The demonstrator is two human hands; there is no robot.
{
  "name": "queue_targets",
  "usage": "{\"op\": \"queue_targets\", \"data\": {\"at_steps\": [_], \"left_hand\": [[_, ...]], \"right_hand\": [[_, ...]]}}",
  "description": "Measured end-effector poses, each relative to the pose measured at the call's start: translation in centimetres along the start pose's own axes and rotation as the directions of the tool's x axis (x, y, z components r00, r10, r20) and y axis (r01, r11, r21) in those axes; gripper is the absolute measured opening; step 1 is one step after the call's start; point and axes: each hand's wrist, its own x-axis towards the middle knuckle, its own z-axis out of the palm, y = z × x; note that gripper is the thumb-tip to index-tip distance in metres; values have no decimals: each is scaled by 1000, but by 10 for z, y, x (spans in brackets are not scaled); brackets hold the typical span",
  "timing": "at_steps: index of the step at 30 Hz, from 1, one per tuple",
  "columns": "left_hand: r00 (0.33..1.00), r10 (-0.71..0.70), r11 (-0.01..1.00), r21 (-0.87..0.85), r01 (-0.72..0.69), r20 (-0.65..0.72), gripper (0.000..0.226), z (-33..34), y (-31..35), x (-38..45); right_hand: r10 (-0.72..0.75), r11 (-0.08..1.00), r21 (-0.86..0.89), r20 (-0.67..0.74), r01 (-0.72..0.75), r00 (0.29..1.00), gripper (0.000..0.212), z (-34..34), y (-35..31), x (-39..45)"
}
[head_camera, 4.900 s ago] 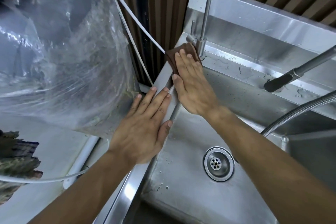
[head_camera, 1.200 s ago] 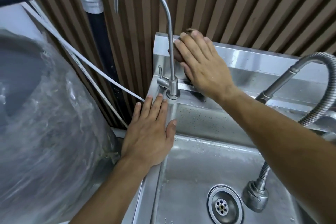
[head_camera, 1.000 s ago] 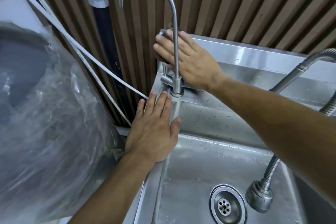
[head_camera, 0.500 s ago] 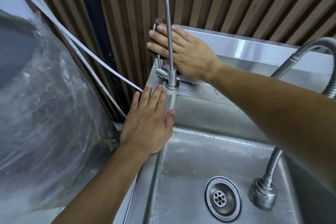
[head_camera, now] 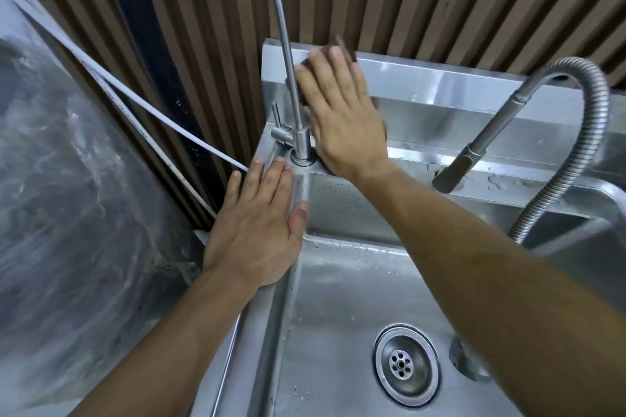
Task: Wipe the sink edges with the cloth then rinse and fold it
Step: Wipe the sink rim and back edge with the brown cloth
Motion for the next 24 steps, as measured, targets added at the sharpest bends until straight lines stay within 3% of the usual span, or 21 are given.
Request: {"op": "queue_targets", "data": {"at_steps": [1, 3, 5, 10, 12, 14, 16, 19, 24], "left_hand": [[1000, 0, 1000, -4, 0, -1, 76, 0, 0, 0], [1000, 1, 1000, -11, -2, -7, 75, 0, -1, -1], [1000, 2, 1000, -5, -2, -7, 75, 0, -1, -2], [1000, -6, 1000, -13, 6, -1, 72, -2, 0, -4], [1000, -7, 1000, -27, 7, -9, 72, -3, 1, 0], [1000, 1, 998, -55, -2, -23, 74, -3, -1, 4], [999, 13, 997, -70, -15, -29, 75, -4, -3, 6], [1000, 6, 999, -32, -6, -4, 72, -2, -1, -1], [1000, 3, 1000, -22, -3, -10, 71, -2, 1, -4]], "right_hand": [[-147, 988, -40, 27, 148, 989, 57, 4, 2, 6], [-284, 953, -98, 45, 287, 958, 59, 5, 16, 12], [-279, 951, -129, 37, 281, 960, 61, -1, 35, 5], [-42, 989, -144, 14, 44, 999, 56, -9, 45, -23], [-160, 970, -179, 27, 162, 987, 61, -3, 35, -9], [-422, 853, -286, 118, 437, 899, 66, 8, 32, 9], [-558, 656, -427, 281, 622, 781, 65, 14, 36, 18], [-580, 502, -451, 457, 738, 674, 63, 16, 35, 23], [-642, 358, -470, 503, 807, 578, 67, 16, 22, 50]]}}
